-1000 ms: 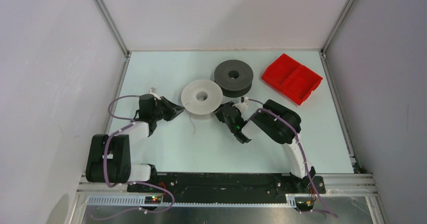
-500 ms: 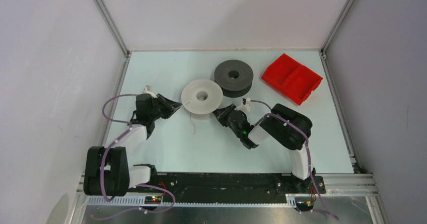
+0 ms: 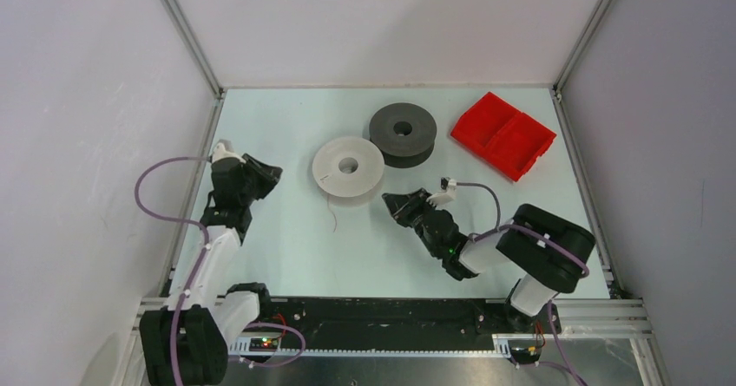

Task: Wrap the cables
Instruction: Adjust the cable on the cable reel.

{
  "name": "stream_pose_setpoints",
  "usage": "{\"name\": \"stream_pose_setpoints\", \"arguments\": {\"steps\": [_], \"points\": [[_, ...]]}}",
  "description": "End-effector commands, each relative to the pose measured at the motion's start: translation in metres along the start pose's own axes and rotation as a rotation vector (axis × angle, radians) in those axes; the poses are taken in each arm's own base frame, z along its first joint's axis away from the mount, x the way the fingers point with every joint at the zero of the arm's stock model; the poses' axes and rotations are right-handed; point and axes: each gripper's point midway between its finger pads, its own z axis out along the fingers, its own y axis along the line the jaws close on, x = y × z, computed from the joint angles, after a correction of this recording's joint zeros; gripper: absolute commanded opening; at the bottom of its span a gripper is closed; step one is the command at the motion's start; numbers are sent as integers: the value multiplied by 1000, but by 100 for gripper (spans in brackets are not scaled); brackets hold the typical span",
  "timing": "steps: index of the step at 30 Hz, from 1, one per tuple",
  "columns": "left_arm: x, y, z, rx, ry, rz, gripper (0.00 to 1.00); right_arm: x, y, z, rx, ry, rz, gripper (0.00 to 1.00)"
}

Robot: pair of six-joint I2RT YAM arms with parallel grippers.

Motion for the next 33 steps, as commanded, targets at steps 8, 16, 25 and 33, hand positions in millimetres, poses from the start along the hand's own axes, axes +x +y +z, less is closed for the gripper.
{"name": "stream_pose_setpoints", "arguments": {"steps": [8, 16, 25, 33], "points": [[-35, -7, -31, 20, -65, 234, 34, -61, 8, 17, -29, -119, -350, 32], [-7, -20, -10, 95, 113, 105, 36, -70, -16, 35, -28, 14, -290, 35], [-9, -22, -2, 123, 138, 87, 38, -53, 0, 87, -165, 271, -218, 45], [-5, -17, 2, 106, 149, 82, 39, -35, -4, 107, -189, 338, -123, 45]]}}
